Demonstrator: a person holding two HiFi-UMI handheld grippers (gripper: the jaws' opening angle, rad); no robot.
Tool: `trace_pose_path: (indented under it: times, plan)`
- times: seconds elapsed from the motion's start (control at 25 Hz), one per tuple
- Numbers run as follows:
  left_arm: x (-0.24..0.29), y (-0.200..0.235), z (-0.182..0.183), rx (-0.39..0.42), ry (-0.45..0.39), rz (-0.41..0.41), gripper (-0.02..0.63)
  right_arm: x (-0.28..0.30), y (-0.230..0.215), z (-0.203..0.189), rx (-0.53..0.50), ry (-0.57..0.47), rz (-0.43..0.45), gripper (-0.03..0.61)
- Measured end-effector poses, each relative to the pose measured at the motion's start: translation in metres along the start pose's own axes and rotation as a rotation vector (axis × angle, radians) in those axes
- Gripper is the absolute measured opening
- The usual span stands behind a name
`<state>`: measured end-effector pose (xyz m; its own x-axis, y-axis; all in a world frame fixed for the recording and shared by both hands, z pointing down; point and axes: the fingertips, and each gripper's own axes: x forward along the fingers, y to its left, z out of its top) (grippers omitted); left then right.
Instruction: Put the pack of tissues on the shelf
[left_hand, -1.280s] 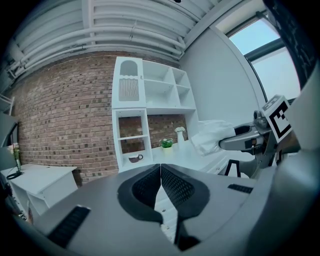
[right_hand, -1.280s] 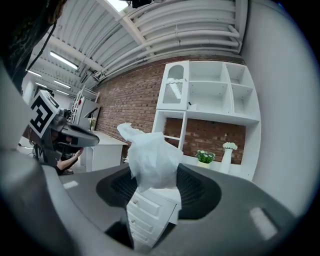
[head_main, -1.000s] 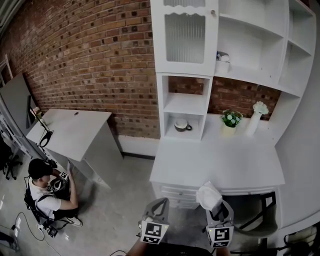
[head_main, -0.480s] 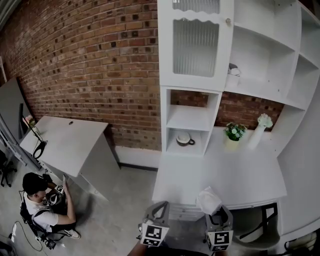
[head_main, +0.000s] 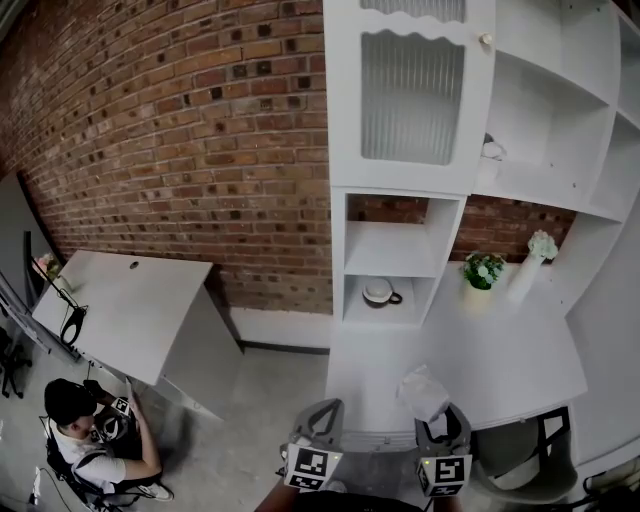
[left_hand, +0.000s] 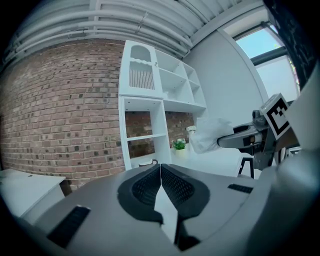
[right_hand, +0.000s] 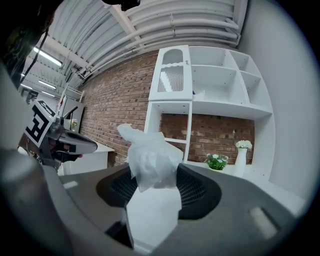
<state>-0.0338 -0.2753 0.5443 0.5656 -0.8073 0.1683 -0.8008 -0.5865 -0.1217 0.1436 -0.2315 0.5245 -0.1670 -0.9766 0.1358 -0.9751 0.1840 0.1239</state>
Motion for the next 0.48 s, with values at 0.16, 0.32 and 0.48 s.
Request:
trace_pose_path:
  times: [0.16,0.32,0.48]
  plan:
    - [0.014,0.020,0.003,-0.002,-0.011,-0.006,0.011,0.028,0.004,0.020,-0.005,-0.042,-0.002,0.225]
    - [0.022,0.029,0.002,-0.007,-0.001,-0.017,0.011,0.054,-0.005,0.035,0.000,-0.073,-0.009,0.225]
    - [0.031,0.041,0.006,-0.012,-0.017,-0.012,0.011,0.082,-0.017,0.056,0.004,-0.115,-0.021,0.225]
